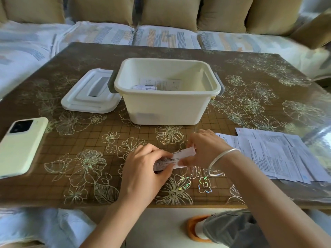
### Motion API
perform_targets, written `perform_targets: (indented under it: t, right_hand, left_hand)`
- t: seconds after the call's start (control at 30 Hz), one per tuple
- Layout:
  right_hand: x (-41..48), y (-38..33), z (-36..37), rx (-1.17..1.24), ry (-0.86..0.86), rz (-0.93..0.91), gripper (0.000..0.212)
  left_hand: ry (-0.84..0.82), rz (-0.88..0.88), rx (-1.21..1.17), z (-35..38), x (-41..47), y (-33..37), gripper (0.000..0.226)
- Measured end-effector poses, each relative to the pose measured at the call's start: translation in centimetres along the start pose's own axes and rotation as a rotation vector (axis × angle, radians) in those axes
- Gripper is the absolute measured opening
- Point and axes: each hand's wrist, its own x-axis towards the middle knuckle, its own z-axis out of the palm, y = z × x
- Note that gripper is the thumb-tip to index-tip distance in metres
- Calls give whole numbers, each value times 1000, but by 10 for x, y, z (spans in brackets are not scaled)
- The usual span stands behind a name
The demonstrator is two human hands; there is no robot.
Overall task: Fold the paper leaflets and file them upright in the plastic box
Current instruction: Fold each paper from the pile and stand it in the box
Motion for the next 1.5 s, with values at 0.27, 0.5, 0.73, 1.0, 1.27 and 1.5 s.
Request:
perform_targets:
  t: [0.27,0.5,0.73,1.0,1.27,1.5]
  right_hand:
    - [-20,-6,13,565,209,-86,34]
    - [-36,0,48,419,441,-327,35]
    - [-36,5,56,210,425,-453,31]
    - [-6,-17,28,151,351,-334,22]
    - [3,-34,-8,59,220,-405,20]
    - [9,-18,-101,333,602,-251,8]
  left_hand:
    - [-31,-12,31,-1,4,1,31]
    - [-86,-72,-80,-13,4,1,47]
    - [-256,-173,-127,-41,19,-11,35]
    - [-477,-201,69,-42,41,0,34]
    - [-465,-119,83,-58,47,16,19]
    - [-146,28,-222,-117,128,36,14]
